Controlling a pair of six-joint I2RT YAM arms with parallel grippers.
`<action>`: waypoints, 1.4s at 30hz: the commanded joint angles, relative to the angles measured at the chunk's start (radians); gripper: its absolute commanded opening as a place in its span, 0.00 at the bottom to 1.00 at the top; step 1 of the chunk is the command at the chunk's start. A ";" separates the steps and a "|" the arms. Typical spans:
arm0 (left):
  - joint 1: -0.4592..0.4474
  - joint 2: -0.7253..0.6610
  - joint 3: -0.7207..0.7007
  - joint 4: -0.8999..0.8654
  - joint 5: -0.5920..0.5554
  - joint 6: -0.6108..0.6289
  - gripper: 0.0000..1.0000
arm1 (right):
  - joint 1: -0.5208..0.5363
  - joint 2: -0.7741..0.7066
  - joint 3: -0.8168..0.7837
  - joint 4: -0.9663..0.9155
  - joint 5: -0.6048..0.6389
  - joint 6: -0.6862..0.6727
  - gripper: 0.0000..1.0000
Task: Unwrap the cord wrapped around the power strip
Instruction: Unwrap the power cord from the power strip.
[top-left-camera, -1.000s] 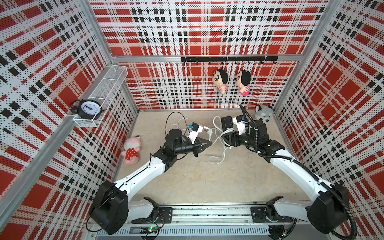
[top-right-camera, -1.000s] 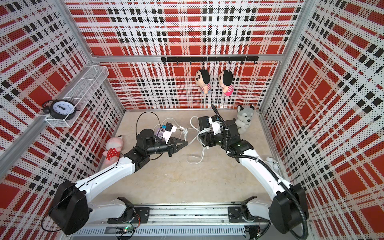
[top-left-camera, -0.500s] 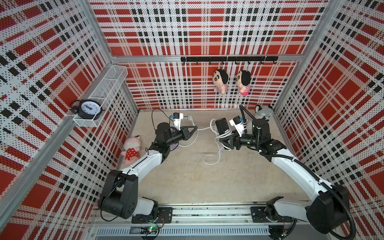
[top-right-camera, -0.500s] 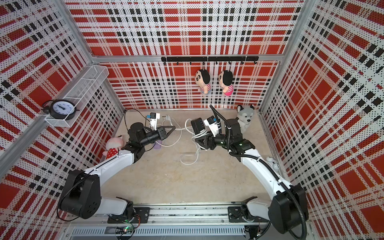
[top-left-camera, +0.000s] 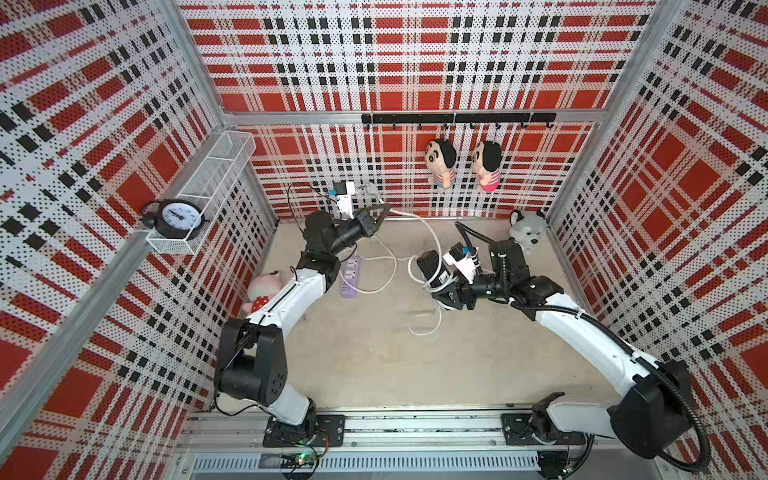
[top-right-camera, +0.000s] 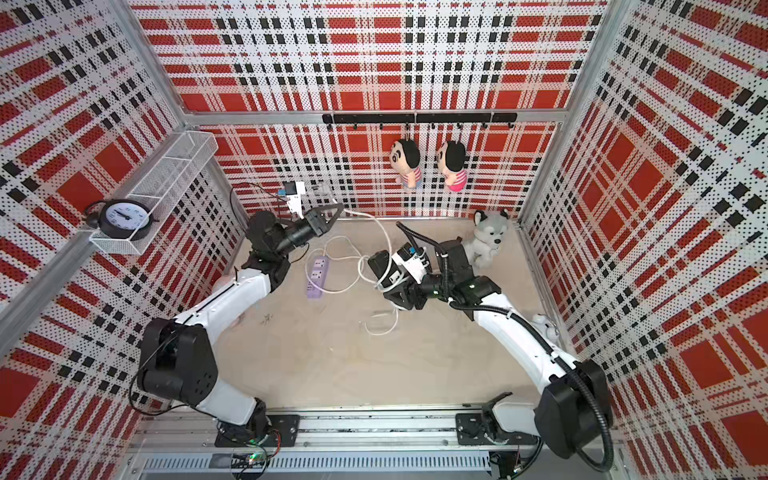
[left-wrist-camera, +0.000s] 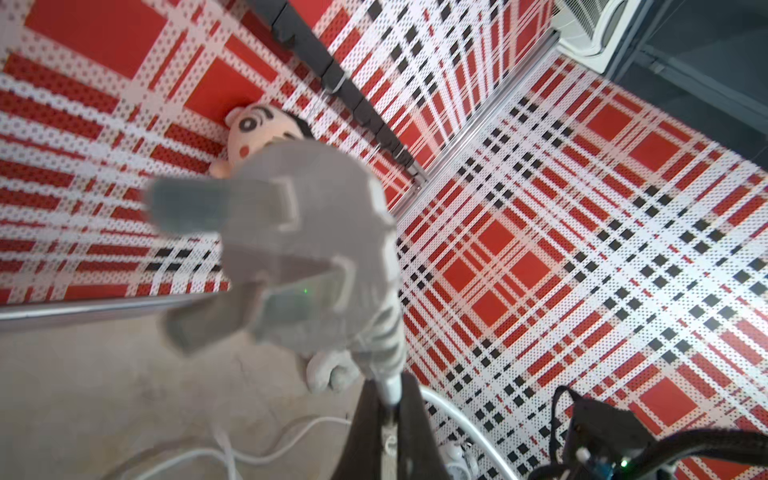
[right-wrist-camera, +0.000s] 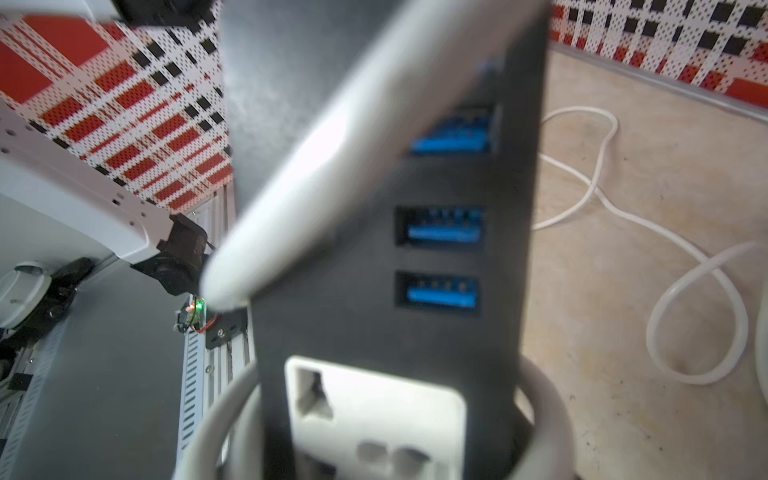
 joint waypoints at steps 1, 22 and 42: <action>0.043 -0.006 0.071 0.127 0.008 -0.085 0.00 | 0.007 0.009 0.028 -0.047 0.051 -0.074 0.11; 0.492 -0.425 -0.155 -0.639 -0.182 0.369 0.00 | -0.262 -0.083 0.003 0.149 0.184 0.159 0.10; 0.258 -0.490 -0.187 -0.886 -0.231 0.471 0.00 | -0.393 -0.132 0.015 0.173 -0.108 0.143 0.10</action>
